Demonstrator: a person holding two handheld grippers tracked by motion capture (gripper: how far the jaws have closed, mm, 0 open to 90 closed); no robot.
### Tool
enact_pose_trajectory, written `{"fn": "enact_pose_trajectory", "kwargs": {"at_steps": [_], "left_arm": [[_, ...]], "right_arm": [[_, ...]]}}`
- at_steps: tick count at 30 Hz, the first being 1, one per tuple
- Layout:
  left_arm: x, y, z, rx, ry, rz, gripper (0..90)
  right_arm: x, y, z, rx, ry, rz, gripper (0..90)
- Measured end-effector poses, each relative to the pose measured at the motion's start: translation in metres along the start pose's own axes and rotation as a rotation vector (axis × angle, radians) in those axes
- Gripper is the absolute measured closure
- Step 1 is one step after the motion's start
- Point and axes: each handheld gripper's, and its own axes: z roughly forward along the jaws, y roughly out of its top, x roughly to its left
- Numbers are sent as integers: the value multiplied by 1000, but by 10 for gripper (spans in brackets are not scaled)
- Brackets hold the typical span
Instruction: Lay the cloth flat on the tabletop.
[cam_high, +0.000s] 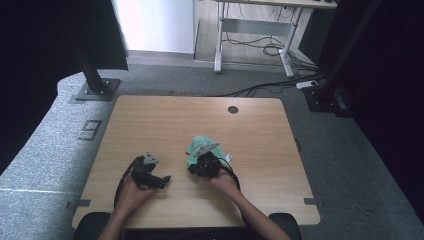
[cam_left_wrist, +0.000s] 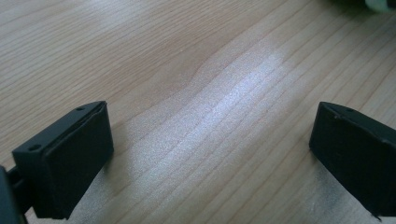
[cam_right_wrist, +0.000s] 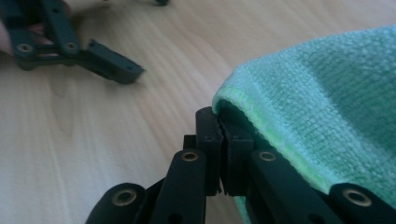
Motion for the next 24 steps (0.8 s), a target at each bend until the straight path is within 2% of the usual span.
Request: {"fn": "enact_pose_trajectory", "kwargs": {"at_steps": [6,10,11,15,24], "left_arm": [[0,0,0,0,0,0,0],[0,0,0,0,0,1,0],[0,0,0,0,0,1,0],[-1,0,0,0,6,-5,0],[-1,0,0,1,4,-3,0]], "right_arm": [[15,5,12,15,30,-37,861],[14,3,11,16,23,-18,757],[13,3,8,14,21,-14,712],[9,-1,-7,-2,3,5,626],[-3,-16,-49,-23,-37,43,588]]}}
